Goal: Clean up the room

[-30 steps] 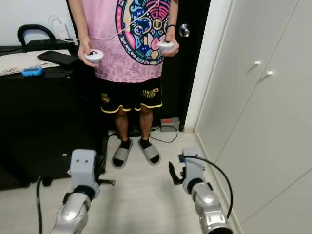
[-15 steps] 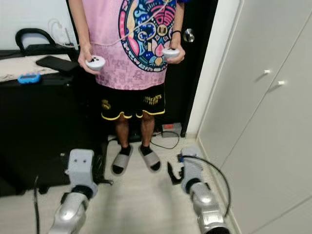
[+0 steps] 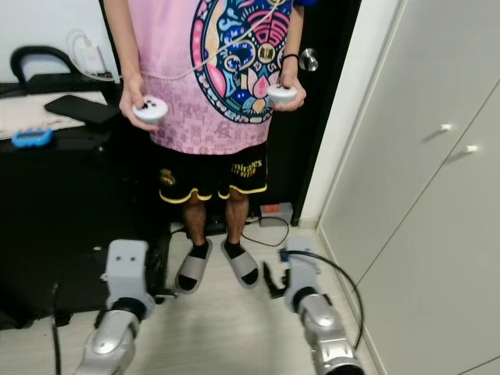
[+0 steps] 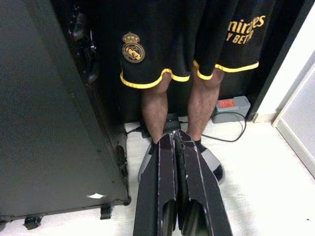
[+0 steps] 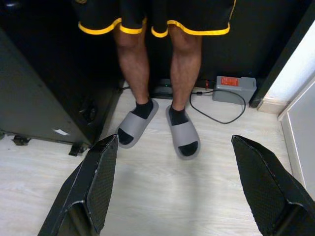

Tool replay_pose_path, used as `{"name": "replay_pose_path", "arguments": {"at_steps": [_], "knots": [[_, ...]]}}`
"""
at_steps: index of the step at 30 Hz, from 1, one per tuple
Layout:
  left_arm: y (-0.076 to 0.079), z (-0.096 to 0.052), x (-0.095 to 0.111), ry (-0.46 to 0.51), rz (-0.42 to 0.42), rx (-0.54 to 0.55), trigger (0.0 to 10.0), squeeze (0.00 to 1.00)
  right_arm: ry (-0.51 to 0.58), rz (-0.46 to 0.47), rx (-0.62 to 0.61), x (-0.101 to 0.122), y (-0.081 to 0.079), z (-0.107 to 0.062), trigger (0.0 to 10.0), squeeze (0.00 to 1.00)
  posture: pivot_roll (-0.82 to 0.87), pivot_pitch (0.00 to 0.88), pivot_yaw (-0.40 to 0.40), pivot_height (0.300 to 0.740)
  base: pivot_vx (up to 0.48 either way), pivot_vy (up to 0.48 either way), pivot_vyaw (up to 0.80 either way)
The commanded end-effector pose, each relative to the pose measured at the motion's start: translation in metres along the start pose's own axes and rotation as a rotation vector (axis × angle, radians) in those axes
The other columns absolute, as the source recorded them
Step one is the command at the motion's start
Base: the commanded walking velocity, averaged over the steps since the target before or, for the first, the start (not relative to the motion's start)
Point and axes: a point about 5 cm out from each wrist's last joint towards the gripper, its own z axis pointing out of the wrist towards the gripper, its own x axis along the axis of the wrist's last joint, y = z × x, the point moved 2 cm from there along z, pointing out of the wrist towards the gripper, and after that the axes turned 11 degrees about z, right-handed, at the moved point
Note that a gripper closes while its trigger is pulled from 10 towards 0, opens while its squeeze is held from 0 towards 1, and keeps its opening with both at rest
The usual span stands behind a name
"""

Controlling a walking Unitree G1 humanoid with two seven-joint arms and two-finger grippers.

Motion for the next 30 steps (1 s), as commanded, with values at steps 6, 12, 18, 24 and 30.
{"name": "replay_pose_path", "arguments": {"at_steps": [6,12,18,24,30], "knots": [[0.0040,-0.0015,-0.0017,-0.010,-0.014,-0.012,10.0,0.00,-0.024,-0.005,-0.027,-0.0051,0.0086,-0.0038,10.0,0.00,-0.03,0.111,-0.080,0.740,0.276,0.000,0.00],[0.0042,-0.0022,-0.0018,-0.010,-0.015,-0.012,10.0,0.00,-0.024,-0.005,-0.027,-0.0054,0.0085,-0.0040,10.0,0.00,-0.03,0.112,-0.081,0.740,0.277,0.000,0.00],[0.0044,-0.0028,-0.0021,-0.012,-0.016,-0.013,10.0,0.00,-0.025,-0.005,-0.028,-0.0057,0.0086,-0.0043,10.0,0.00,-0.03,0.112,-0.081,0.740,0.274,0.000,0.00],[0.0047,-0.0030,-0.0021,-0.011,-0.016,-0.012,10.0,0.00,-0.025,-0.005,-0.026,-0.0059,0.0085,-0.0046,10.0,0.00,-0.03,0.115,-0.082,0.740,0.274,0.000,0.00],[0.0025,-0.0023,-0.0023,-0.011,-0.008,0.003,10.0,0.00,-0.018,0.014,-0.029,-0.0048,0.0085,-0.0040,10.0,0.00,-0.03,0.112,-0.080,0.740,0.091,0.000,0.00]]}}
